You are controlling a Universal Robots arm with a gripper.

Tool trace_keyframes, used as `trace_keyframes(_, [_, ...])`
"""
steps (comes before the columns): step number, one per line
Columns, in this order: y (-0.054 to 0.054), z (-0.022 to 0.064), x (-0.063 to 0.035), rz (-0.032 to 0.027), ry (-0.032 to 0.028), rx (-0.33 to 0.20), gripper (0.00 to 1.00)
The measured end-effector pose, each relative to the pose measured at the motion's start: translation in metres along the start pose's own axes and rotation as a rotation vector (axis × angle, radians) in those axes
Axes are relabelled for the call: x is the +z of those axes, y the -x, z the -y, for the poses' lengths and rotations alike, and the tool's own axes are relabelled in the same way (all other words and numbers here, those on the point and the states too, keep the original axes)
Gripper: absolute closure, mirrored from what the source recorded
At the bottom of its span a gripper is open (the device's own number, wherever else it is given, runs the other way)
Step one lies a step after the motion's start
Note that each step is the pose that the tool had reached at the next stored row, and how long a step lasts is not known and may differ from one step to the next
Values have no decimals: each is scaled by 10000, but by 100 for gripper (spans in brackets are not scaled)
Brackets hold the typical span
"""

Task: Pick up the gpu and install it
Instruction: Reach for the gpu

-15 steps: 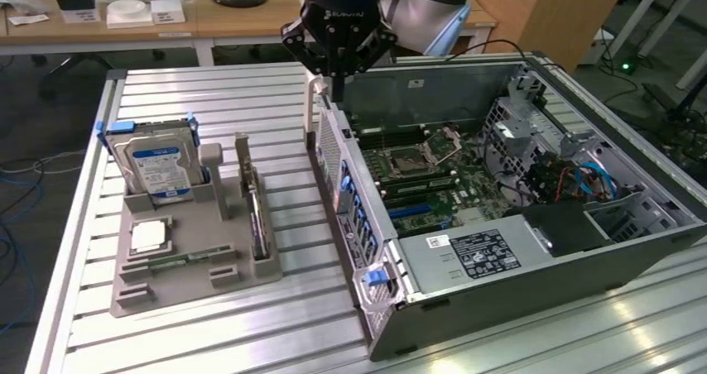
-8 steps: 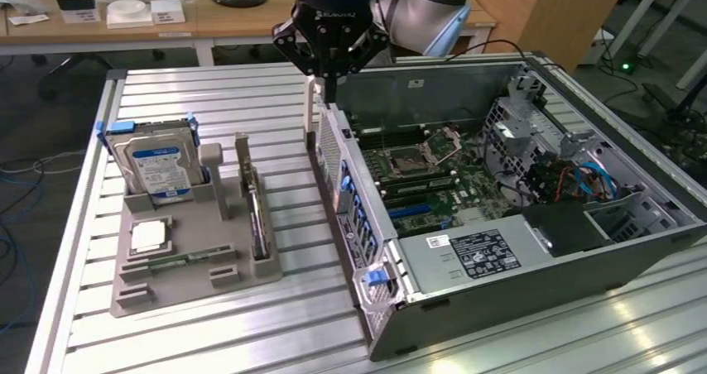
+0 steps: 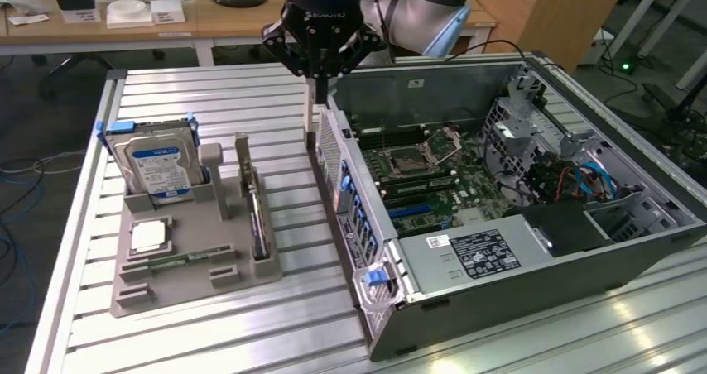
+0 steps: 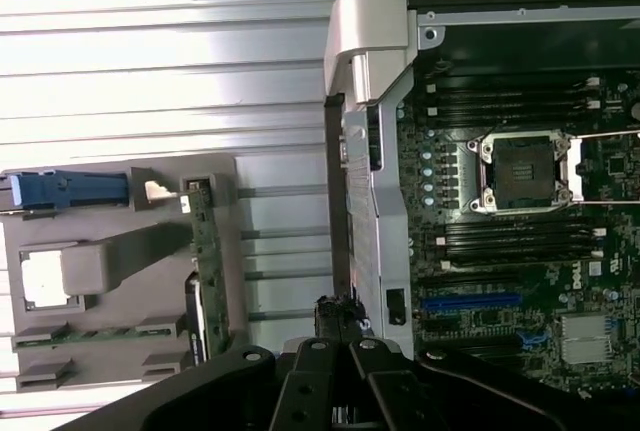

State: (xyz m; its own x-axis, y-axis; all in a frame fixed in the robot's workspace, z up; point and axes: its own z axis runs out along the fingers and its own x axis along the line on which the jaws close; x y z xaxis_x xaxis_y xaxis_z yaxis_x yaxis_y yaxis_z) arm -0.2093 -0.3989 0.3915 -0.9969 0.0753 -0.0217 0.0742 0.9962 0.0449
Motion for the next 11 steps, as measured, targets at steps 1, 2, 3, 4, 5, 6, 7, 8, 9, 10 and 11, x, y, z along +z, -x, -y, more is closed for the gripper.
trace_keyframes(1, [-13, 1, 1, 0, 1, 0, 89])
trace_keyframes(2, [-25, 2, 0, -1, 0, 0, 89])
trace_keyframes(3, [-38, 3, 0, -2, 0, 1, 89])
trace_keyframes(4, [-50, 4, 0, -2, 0, 1, 89])
trace_keyframes(5, [-62, 5, 1, -2, 0, 1, 89])
trace_keyframes(6, [-75, 6, 1, -4, 0, 1, 89])
trace_keyframes(7, [-87, 7, 1, -4, 0, 1, 89])
trace_keyframes(8, [-100, 7, 1, -5, 0, 1, 89])
trace_keyframes(9, [-112, 8, 1, -4, 0, 0, 89])
trace_keyframes(10, [-125, 9, 1, -6, -1, 0, 89])
trace_keyframes(11, [-138, 10, 1, -6, -1, 0, 89])
